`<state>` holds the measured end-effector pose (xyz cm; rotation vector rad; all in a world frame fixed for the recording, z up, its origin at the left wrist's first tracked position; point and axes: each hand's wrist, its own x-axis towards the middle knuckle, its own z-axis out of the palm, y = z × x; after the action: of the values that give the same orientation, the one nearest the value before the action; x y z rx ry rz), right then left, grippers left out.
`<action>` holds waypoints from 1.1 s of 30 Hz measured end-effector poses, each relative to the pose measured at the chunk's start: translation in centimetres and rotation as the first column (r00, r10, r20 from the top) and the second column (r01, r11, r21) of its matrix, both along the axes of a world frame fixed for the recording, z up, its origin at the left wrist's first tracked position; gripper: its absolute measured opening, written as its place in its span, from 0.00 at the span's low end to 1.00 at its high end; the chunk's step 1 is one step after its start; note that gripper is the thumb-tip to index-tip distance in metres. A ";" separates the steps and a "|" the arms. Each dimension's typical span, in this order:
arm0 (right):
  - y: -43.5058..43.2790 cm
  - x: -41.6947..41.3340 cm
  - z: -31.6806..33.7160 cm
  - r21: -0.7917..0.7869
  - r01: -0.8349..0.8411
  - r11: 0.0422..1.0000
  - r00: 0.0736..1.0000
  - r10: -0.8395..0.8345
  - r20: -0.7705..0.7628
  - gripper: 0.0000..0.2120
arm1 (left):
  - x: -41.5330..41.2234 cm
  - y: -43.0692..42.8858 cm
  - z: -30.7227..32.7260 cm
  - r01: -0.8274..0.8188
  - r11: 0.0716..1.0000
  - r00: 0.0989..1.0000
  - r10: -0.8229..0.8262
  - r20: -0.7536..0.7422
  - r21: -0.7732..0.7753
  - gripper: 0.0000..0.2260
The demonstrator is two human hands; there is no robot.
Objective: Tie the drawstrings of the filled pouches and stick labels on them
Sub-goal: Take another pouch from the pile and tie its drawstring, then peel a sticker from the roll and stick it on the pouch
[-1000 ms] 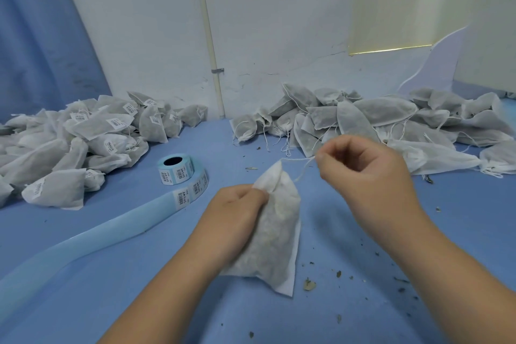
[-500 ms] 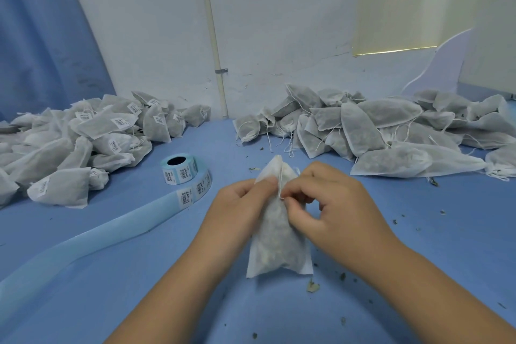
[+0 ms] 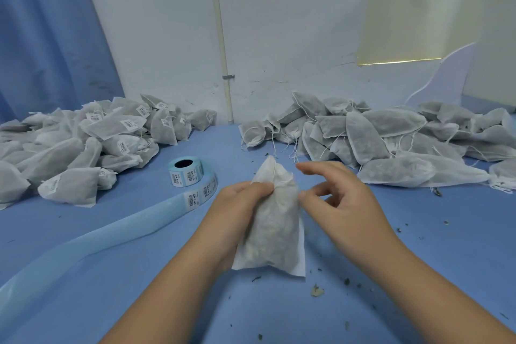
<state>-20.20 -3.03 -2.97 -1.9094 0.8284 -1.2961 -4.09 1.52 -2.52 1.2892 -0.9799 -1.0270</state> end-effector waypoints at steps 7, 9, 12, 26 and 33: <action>0.9 1.3 -2.0 -0.069 -0.033 0.997 0.975 0.017 -0.223 0.13 | 4.5 0.6 1.4 -0.187 0.982 0.976 0.185 0.114 0.007 0.13; 1.0 1.7 -2.4 -0.061 -0.048 0.997 0.971 0.032 -0.238 0.12 | 7.3 1.3 1.6 -0.323 0.947 0.941 0.320 0.113 0.004 0.10; 0.7 2.5 -3.0 0.005 -0.077 0.997 0.971 0.076 -0.227 0.12 | 11.2 2.2 1.2 -0.446 0.893 0.894 0.444 0.055 0.050 0.08; -4.2 15.8 -3.1 0.127 -0.127 0.984 0.883 0.171 -0.436 0.09 | 17.0 1.7 -2.1 -0.450 0.857 0.887 0.397 0.236 0.251 0.07; -4.3 20.4 -3.8 -0.004 -0.162 0.987 0.855 0.138 -0.500 0.21 | 18.4 1.4 -2.0 -0.437 0.843 0.898 0.426 0.107 0.313 0.10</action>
<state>0.17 -7.28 -6.80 -2.3408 0.8771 -0.7315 14.32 2.95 -4.54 1.7160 -0.5063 -0.8332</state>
